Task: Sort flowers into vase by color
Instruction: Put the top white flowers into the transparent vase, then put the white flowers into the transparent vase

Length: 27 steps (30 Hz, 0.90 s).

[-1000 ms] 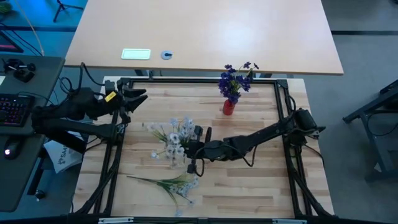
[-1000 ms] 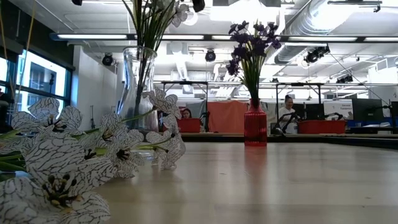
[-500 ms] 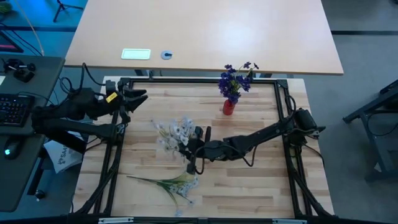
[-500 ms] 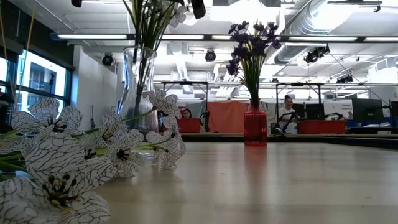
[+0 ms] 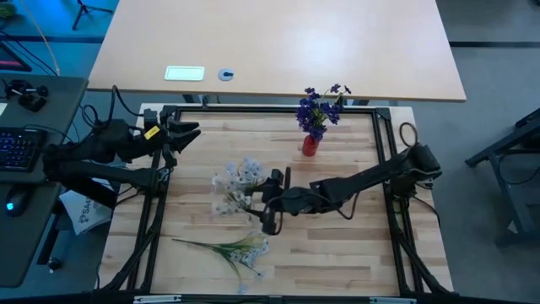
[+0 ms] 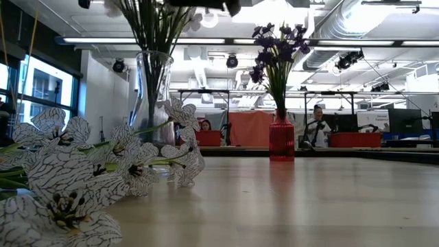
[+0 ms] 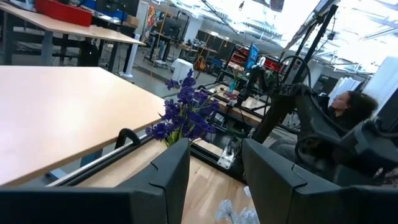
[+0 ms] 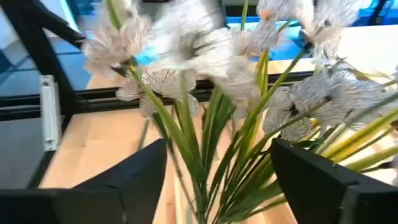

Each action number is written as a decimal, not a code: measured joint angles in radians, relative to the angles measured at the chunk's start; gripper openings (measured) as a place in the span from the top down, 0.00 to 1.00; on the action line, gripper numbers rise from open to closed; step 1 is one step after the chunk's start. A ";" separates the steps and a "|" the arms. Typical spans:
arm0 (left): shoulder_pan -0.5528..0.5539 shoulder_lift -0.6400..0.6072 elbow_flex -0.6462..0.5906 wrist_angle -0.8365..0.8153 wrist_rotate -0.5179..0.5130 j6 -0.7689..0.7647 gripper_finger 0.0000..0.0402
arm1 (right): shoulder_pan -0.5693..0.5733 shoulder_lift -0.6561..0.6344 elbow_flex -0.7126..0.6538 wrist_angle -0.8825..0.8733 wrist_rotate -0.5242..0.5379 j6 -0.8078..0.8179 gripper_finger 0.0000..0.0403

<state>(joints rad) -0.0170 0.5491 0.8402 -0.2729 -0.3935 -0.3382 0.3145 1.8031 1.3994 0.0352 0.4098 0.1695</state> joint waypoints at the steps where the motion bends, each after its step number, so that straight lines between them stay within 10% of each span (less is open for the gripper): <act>1: 0.000 0.000 0.000 0.000 0.000 0.000 0.66 | 0.000 -0.019 0.000 -0.024 -0.012 0.006 0.27; 13: -0.044 0.086 0.095 -0.329 0.147 -0.026 0.67 | 0.014 -0.258 0.000 -0.469 -0.145 0.114 0.23; 21: -0.244 0.229 0.227 -0.765 0.470 -0.251 0.72 | 0.045 -0.321 0.000 -0.645 -0.133 0.146 0.23; 27: -0.475 0.321 0.197 -0.950 0.482 -0.480 0.75 | 0.058 -0.314 0.000 -0.708 -0.130 0.145 0.23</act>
<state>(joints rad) -0.4918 0.8698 1.0369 -1.2230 0.0880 -0.8181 0.3729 1.4894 1.3994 -0.6724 0.2797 0.3145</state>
